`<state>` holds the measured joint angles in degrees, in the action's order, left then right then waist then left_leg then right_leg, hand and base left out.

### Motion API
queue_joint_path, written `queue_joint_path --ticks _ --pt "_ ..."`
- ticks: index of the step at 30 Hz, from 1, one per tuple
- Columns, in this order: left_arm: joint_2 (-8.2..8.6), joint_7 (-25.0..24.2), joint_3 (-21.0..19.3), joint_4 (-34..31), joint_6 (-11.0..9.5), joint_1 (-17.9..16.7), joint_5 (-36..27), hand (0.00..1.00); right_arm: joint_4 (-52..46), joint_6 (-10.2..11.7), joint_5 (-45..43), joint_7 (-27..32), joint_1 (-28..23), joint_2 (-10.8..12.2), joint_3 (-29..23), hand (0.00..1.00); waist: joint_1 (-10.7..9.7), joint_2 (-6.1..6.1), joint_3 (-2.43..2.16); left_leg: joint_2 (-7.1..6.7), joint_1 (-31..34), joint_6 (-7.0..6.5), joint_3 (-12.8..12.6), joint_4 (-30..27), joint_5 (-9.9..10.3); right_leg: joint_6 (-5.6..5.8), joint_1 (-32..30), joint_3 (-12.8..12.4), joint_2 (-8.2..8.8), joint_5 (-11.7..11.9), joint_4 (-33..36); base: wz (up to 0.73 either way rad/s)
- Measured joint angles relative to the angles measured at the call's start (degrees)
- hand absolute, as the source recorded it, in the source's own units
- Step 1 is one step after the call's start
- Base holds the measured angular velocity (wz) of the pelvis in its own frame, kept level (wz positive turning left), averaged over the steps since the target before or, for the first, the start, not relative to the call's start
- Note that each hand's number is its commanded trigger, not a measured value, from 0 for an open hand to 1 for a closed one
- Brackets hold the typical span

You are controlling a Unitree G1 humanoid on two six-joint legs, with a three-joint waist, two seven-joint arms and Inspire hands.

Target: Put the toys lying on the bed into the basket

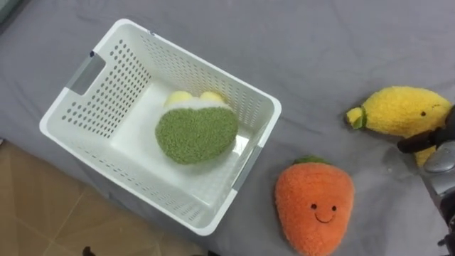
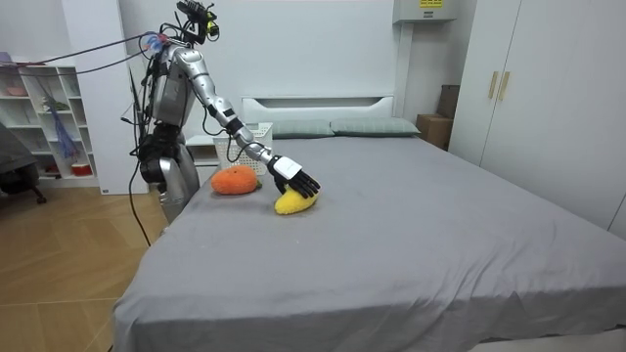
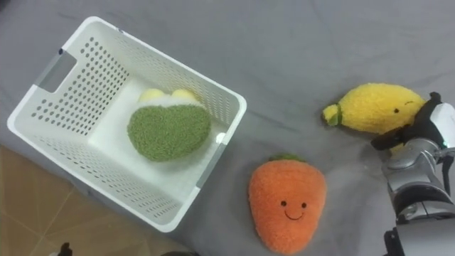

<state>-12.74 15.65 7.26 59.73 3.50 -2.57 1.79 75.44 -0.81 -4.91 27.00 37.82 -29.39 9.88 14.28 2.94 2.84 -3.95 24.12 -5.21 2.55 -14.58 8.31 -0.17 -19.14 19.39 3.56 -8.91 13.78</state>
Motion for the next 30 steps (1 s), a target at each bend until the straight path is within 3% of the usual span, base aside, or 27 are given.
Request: queue_joint_path --ticks 1,7,13,21,30 --pt "0.00 0.00 0.00 0.00 0.03 0.00 0.00 0.00 0.46 -0.13 0.00 0.48 0.38 -0.29 -0.01 1.00 0.01 0.00 0.00 -0.05 0.12 0.02 0.22 0.00 -0.12 0.00 0.00 0.08 0.02 0.00 -0.01 0.10" --pt "0.01 0.16 2.55 -0.09 0.33 0.02 -0.02 0.00 0.43 -0.31 0.06 1.94 1.41 -1.67 0.57 1.00 0.11 0.04 0.03 -0.63 1.51 -0.08 1.02 0.12 -1.03 -0.06 -1.07 0.38 0.49 -0.03 -0.05 0.10" --pt "-0.03 -0.16 3.46 -0.17 0.71 0.12 -0.06 0.00 0.34 -0.53 -0.20 0.59 1.42 -2.72 4.39 1.00 0.06 0.19 0.12 -0.84 2.78 -0.27 0.91 0.11 -1.55 -0.07 -2.69 -0.55 0.71 -0.03 0.61 -0.01" --pt "-0.10 -1.33 5.42 -0.69 0.09 0.51 -0.05 0.00 0.33 -0.44 -0.21 -2.44 1.41 -2.74 4.73 1.00 -0.02 0.85 0.55 -0.87 2.88 -0.19 0.99 0.00 -1.87 -0.17 -2.87 -0.59 0.84 -0.10 1.24 0.01" --pt "-0.14 -2.78 5.58 -2.61 -0.97 0.51 -0.12 0.00 0.31 -0.04 -0.18 -3.55 1.40 -2.70 4.78 1.00 0.02 0.99 0.63 -0.94 3.07 -0.18 1.15 -0.28 -1.90 -0.18 -2.81 -0.55 0.83 -0.10 1.23 0.00"
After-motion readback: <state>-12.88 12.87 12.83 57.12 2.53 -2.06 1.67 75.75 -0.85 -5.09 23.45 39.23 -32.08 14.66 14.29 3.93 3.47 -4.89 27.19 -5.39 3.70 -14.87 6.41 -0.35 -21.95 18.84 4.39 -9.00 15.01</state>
